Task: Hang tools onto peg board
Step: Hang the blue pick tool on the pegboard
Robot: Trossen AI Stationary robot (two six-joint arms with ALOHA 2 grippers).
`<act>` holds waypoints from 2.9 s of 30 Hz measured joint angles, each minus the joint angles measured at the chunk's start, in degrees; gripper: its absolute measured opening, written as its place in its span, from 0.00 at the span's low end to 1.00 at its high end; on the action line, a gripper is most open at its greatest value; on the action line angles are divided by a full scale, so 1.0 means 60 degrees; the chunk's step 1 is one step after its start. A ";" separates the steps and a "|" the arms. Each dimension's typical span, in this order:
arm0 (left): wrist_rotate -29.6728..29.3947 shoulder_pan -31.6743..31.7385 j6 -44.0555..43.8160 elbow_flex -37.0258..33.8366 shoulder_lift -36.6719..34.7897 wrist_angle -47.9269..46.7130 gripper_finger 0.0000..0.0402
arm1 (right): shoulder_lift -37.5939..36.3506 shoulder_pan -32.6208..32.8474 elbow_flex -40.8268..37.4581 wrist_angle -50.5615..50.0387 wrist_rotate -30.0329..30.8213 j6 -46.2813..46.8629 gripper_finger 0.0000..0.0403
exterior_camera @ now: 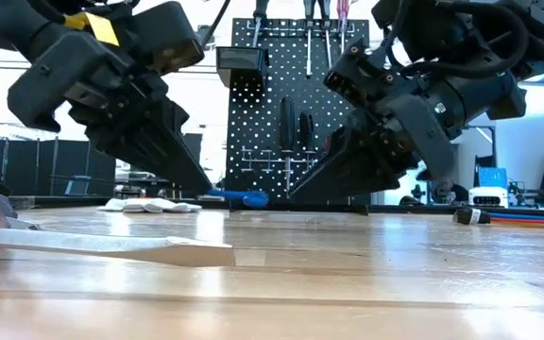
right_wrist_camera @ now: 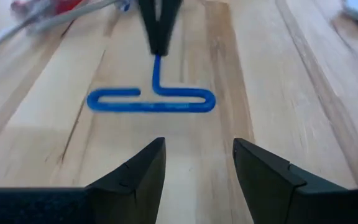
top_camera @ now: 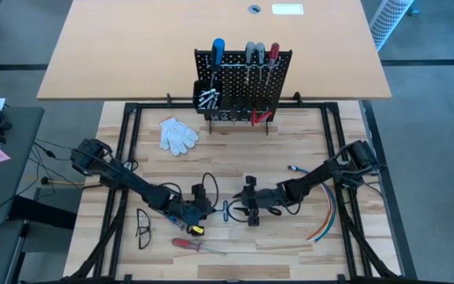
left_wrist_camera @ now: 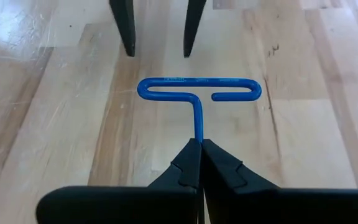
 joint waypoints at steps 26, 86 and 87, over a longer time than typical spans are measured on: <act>0.0618 -0.0012 -0.0108 0.0011 -0.0080 0.0317 0.00 | 0.1498 0.1545 0.1913 -0.0435 0.3794 -0.6950 0.49; 0.0155 0.2937 0.5601 0.0018 -0.2803 -0.0830 0.30 | -0.2364 -0.2423 0.3100 -0.8205 0.0616 -0.2312 0.03; 0.0153 0.2982 0.5667 0.0018 -0.2803 -0.0827 0.30 | -0.2364 -0.2507 0.3100 -0.8210 0.0529 -0.2330 0.03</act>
